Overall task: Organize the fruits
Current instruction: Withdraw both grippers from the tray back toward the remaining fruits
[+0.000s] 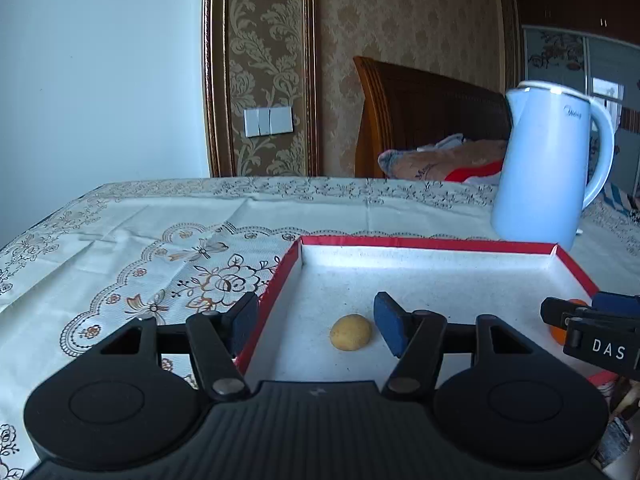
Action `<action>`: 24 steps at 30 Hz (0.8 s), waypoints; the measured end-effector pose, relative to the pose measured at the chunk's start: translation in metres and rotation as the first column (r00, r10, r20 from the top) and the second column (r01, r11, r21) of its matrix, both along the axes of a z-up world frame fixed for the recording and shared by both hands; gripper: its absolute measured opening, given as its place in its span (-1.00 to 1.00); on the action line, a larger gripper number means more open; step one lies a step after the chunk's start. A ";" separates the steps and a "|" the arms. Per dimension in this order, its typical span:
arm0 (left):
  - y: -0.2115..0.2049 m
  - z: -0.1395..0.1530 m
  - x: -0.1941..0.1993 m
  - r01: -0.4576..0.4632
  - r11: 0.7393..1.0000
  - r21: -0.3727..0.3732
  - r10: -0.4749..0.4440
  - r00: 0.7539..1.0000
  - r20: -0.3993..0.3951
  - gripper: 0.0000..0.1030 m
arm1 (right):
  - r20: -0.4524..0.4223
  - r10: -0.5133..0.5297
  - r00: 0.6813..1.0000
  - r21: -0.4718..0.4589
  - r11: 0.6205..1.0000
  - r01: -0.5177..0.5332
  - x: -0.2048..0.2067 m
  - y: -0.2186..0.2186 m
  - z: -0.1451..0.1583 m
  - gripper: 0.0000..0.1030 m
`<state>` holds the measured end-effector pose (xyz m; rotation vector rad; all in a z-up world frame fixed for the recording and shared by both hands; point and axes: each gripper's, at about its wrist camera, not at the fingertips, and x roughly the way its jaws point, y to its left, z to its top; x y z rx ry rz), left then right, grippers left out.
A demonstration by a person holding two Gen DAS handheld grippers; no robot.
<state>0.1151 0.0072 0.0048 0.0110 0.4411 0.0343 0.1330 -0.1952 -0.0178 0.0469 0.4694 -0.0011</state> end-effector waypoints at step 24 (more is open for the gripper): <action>0.064 0.003 -0.110 0.022 0.998 -0.055 -0.021 1.000 0.009 0.38 | 0.090 -0.004 0.996 0.054 0.999 -0.001 -0.113 -0.013 0.004 0.21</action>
